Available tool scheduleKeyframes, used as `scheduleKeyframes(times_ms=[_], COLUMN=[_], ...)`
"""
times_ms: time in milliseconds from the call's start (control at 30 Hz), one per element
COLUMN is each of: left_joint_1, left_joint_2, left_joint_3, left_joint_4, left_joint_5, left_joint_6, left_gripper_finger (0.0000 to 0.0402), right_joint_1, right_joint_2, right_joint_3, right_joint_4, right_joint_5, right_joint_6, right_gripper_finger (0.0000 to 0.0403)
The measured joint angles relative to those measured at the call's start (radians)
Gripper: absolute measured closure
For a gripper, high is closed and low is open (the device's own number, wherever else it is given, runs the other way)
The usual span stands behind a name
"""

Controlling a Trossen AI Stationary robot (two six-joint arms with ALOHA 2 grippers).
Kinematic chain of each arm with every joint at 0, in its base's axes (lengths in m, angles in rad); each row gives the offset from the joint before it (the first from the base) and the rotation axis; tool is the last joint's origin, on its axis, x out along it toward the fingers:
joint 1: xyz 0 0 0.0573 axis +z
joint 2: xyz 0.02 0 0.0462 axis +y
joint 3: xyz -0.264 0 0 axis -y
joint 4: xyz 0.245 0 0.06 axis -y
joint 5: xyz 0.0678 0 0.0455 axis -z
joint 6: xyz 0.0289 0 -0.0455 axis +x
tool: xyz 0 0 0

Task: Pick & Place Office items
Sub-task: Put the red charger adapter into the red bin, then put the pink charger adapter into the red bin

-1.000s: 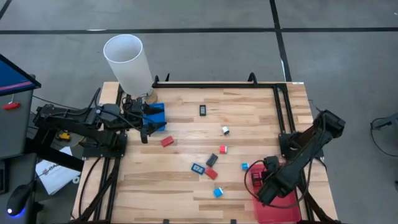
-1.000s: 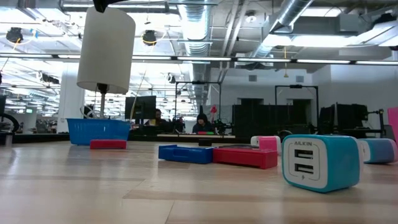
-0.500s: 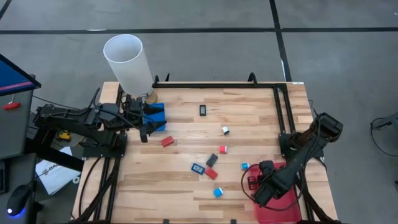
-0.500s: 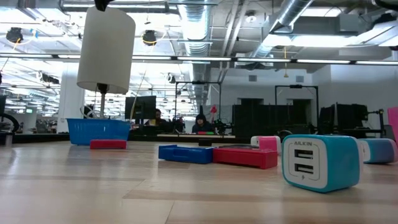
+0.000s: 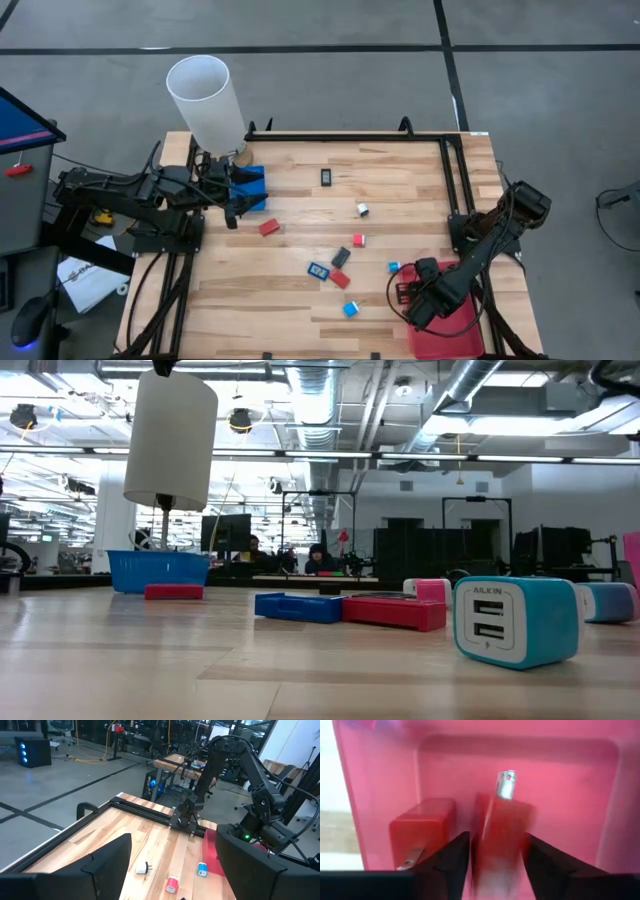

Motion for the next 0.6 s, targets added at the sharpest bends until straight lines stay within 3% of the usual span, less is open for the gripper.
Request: scheduleKeyframes(times_ms=[200,500,600], left_joint_1=[0.000,0.020,0.031], left_joint_2=[0.000,0.000,0.000], left_joint_3=[0.000,0.000,0.000], left_joint_4=[0.001,0.002,0.002], left_joint_5=[0.000,0.000,0.000], left_joint_6=[-0.003,-0.003,-0.003], left_gripper_finger=[0.0117,0.0117,0.0117], right_joint_1=[0.001,0.000,0.001], right_joint_2=[0.000,-0.048,-0.093], right_joint_3=[0.000,0.072,0.088], right_joint_4=[-0.024,-0.215,-0.228], right_joint_5=[-0.006,0.003,0.060], right_joint_6=[-0.003,-0.003,-0.003], right_gripper_finger=[0.0184,0.0186,0.0187])
